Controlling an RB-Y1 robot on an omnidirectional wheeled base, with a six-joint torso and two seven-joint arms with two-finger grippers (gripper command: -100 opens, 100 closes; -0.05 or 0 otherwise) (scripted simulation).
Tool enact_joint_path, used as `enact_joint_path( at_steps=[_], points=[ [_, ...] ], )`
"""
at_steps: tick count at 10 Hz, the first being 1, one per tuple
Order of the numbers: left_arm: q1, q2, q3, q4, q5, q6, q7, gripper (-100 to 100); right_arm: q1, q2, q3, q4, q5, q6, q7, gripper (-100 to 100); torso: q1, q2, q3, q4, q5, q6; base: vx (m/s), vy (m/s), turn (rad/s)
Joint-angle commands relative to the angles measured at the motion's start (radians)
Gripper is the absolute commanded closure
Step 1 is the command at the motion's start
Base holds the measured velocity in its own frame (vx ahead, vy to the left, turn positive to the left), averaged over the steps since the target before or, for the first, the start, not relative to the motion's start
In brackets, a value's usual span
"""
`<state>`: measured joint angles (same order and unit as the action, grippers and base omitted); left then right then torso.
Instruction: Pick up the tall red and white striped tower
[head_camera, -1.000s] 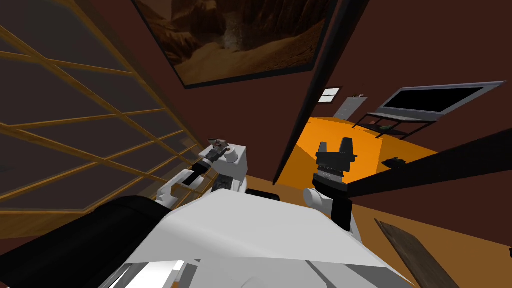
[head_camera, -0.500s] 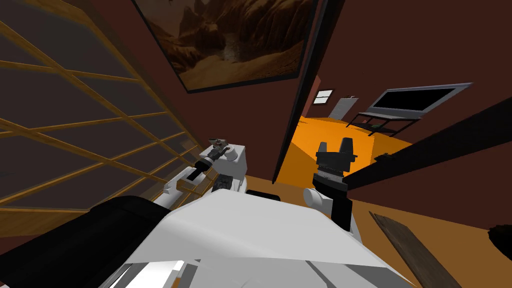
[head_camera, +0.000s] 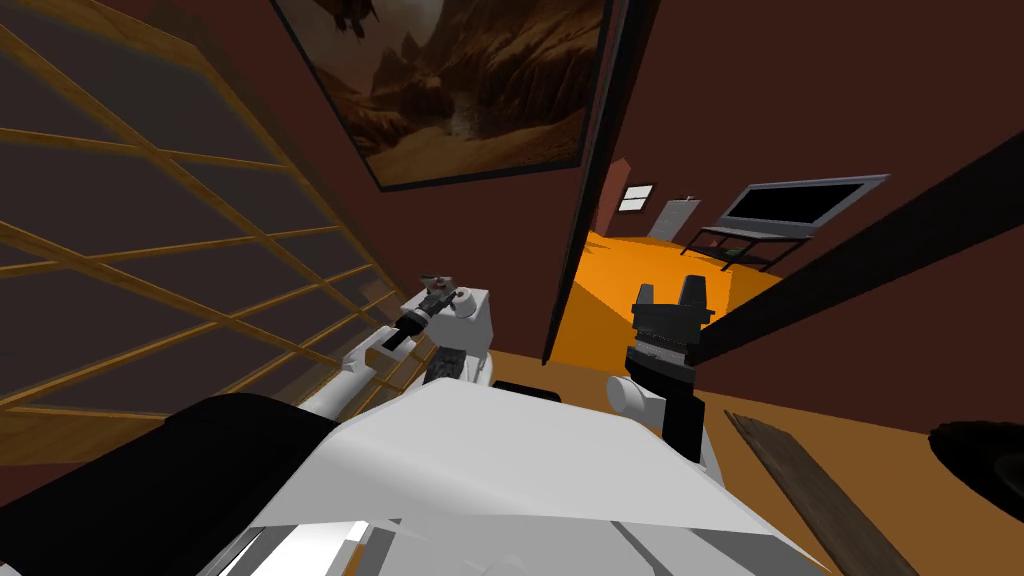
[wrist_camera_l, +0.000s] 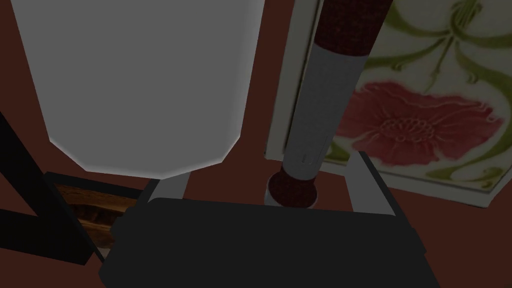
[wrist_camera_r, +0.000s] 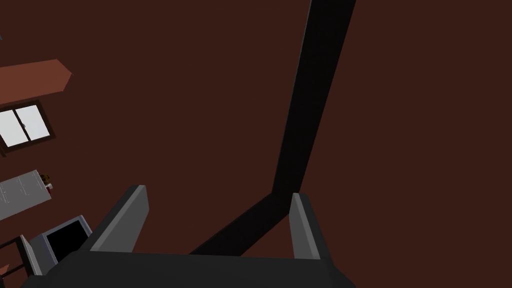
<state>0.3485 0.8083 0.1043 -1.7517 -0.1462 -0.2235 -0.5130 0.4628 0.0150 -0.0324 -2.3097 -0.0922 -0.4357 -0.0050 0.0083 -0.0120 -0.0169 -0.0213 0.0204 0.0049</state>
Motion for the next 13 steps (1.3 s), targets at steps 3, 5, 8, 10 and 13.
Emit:
enact_joint_path(
  at_steps=[3, 5, 8, 10, 13],
  points=[
    [-0.064, 0.012, -0.021, 0.101, 0.022, -0.007, -0.014, -100, 0.000, 0.000, 0.000, 0.000, 0.000, 0.000, 0.000, 0, 0.001, -0.003, -0.001, -0.001, 0.000, -0.001, -0.074, -0.012, -0.030],
    [-0.144, 0.042, -0.063, 0.178, 0.071, -0.025, -0.038, -100, 0.000, 0.000, 0.000, 0.000, 0.000, 0.000, 0.000, 0, 0.000, -0.004, -0.002, -0.001, 0.000, 0.000, -0.116, -0.035, -0.148],
    [-0.220, 0.072, -0.104, 0.275, 0.119, -0.043, -0.062, -100, 0.000, 0.000, 0.000, 0.000, 0.000, 0.000, 0.000, 0, 0.001, -0.007, -0.004, -0.001, 0.000, -0.001, -0.059, -0.018, -0.056],
    [-0.273, 0.072, -0.104, 0.327, 0.119, -0.043, -0.062, -100, 0.000, 0.000, 0.000, 0.000, 0.000, 0.000, 0.000, 0, -0.001, -0.002, -0.001, -0.001, 0.000, -0.001, -0.098, -0.025, -0.054],
    [-0.317, 0.102, -0.146, 0.404, 0.167, -0.061, -0.086, -100, 0.000, 0.000, 0.000, 0.000, 0.000, 0.000, 0.000, 0, 0.002, -0.008, -0.005, -0.002, 0.001, -0.001, -0.041, -0.016, -0.068]
  ],
)
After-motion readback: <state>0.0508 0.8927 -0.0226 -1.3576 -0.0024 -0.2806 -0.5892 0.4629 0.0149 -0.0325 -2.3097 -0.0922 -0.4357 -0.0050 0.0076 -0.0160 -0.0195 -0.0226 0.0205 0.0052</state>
